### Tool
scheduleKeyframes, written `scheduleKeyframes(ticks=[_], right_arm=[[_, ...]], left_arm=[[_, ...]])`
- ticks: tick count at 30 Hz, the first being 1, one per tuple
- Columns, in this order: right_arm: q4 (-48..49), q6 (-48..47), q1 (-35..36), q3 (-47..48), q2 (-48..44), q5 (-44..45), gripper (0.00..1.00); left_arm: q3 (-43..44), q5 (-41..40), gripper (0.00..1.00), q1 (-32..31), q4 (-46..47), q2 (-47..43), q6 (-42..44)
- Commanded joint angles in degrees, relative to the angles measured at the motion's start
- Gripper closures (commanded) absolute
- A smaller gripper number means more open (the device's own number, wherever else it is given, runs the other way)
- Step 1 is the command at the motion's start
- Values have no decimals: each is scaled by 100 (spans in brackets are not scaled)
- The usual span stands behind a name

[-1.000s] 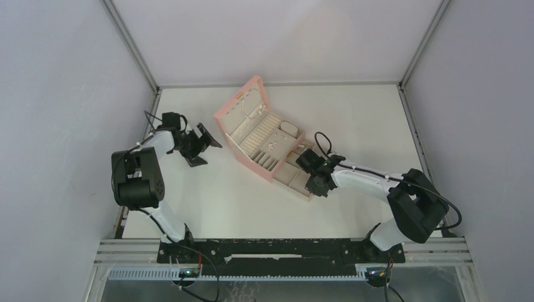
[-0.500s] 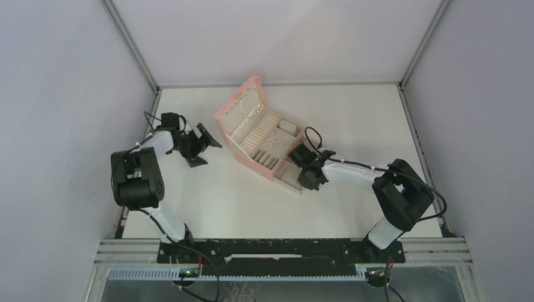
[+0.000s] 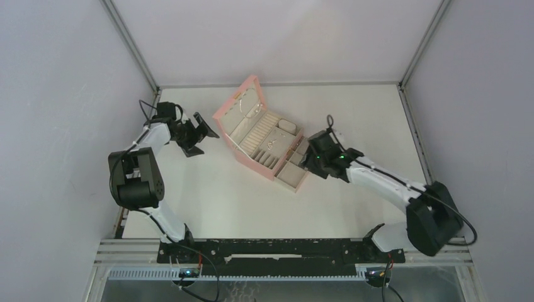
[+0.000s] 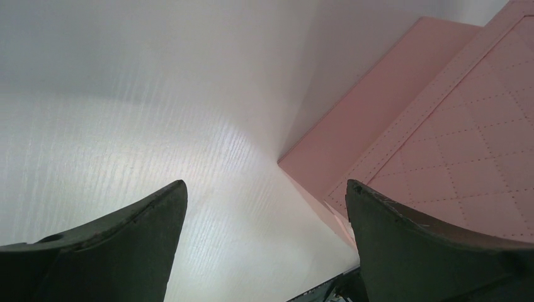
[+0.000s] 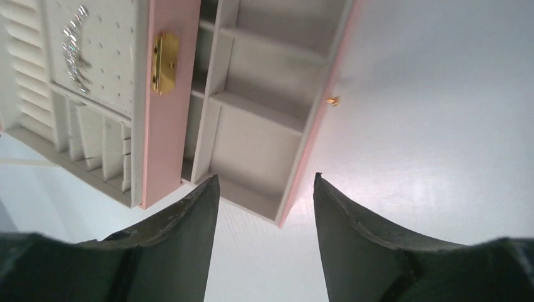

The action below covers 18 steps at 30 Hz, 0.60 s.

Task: Organize the mixed jewelry
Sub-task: Insert the compartment layer into the jewelry box.

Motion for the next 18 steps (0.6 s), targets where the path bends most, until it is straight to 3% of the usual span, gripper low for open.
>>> scheduleKeyframes(ticks=[1, 4, 10, 14, 18], right_arm=[[535, -1053, -683, -560, -879, -414, 37], [1005, -2141, -1217, -786, -963, -1355, 31], [1148, -3733, -1482, -762, -668, -1944, 29], [1289, -4637, -1480, -782, -485, -2095, 46], [1145, -5458, -1476, -796, -296, -1910, 47]], left_arm=[[334, -86, 0, 42, -108, -142, 82], [461, -422, 0, 57, -26, -257, 94], [1444, -653, 0, 102, -266, 259, 135], [2259, -556, 0, 114, -520, 783, 147], [2850, -462, 0, 118, -680, 1185, 71]])
